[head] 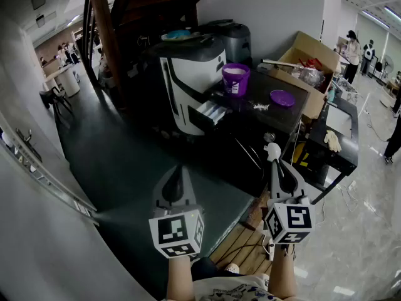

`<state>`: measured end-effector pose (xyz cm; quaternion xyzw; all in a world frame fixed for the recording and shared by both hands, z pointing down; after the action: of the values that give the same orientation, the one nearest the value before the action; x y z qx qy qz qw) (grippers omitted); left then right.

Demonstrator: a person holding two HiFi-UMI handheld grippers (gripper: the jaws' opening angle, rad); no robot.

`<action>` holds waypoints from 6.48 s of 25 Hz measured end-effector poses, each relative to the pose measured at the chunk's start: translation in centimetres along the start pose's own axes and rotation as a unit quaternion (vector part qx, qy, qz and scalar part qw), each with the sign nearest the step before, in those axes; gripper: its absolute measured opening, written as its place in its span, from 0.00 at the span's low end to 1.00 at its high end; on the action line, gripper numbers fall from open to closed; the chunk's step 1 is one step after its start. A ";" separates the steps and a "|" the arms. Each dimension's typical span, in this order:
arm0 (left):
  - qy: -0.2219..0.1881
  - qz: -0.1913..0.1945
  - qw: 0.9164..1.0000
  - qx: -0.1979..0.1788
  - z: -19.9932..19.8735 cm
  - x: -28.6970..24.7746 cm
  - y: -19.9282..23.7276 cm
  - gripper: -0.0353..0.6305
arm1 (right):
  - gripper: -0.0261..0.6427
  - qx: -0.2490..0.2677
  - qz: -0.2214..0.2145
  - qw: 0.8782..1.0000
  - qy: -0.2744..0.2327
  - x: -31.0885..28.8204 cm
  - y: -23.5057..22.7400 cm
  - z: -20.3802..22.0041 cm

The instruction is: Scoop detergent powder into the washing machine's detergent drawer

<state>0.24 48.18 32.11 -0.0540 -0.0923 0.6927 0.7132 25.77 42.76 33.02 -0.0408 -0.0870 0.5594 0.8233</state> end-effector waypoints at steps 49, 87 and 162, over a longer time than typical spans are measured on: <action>0.012 0.000 1.000 0.000 3.0 -15.7 3.9 0.06 | 0.08 -0.012 -0.004 1.000 0.012 -16.3 -1.2 2.4; 0.019 0.092 0.996 0.011 -3.0 -44.2 14.3 0.06 | 0.08 0.012 0.086 0.996 0.021 -42.7 1.0 -6.2; 0.151 0.124 0.981 -0.008 5.5 -73.9 7.7 0.06 | 0.07 0.097 -0.037 0.897 0.429 -73.7 -16.4 6.0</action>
<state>-10.12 -25.62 31.70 -0.1753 0.0186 0.7591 0.6267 13.18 -31.91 34.44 -0.1932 0.3281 0.4628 0.8006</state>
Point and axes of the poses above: the fingertips, and each gripper's own axes: x backward along the fingers, y to its left, z out of its underside, the point moved 7 cm from there along x, backward along the fingers, and after that the axes turned 10 degrees about -x, right-handed, at the moved point
